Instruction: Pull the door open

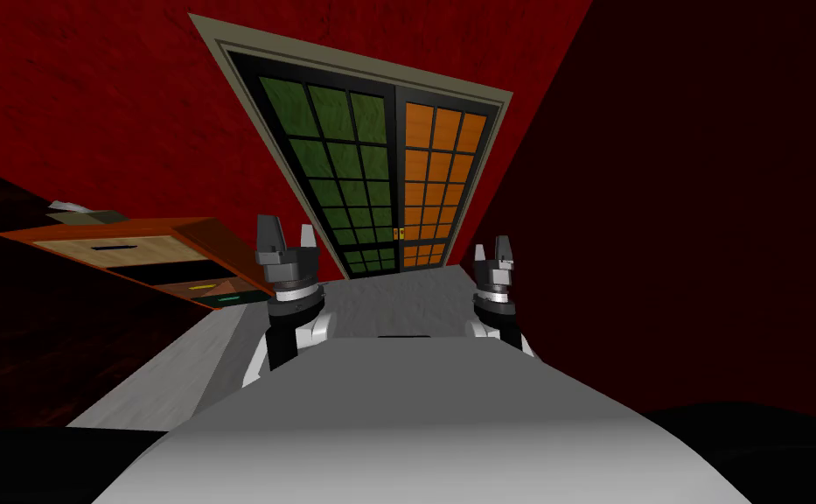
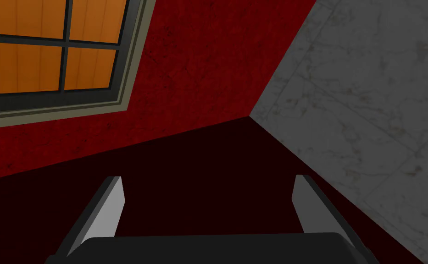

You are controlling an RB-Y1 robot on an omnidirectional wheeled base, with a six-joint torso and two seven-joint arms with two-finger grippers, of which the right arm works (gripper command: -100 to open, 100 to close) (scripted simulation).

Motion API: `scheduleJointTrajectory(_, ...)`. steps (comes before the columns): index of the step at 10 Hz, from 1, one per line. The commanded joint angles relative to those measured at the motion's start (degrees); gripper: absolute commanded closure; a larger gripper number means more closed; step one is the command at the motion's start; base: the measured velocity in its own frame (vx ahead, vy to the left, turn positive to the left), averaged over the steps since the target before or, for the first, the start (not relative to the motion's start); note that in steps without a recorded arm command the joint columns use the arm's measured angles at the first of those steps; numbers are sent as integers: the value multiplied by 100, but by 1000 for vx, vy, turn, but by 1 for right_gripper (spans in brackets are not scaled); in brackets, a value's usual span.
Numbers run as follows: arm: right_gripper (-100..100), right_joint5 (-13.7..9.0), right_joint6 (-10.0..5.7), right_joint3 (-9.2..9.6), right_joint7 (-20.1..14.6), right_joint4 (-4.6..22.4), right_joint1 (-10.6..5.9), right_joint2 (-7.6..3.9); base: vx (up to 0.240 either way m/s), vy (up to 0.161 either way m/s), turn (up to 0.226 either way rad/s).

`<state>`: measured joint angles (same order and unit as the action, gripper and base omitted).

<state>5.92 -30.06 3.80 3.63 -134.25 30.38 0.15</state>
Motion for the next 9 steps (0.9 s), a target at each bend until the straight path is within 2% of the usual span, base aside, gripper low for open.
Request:
scheduleJointTrajectory(1,-100,46,-36,-23,143,183,-57,-59,66,-52,7)
scheduleJointTrajectory(5,-100,164,-128,-81,514,657,-205,-179,140,77,-2)
scheduleJointTrajectory(9,-100,281,-219,-139,882,1127,-353,-273,118,41,-1)
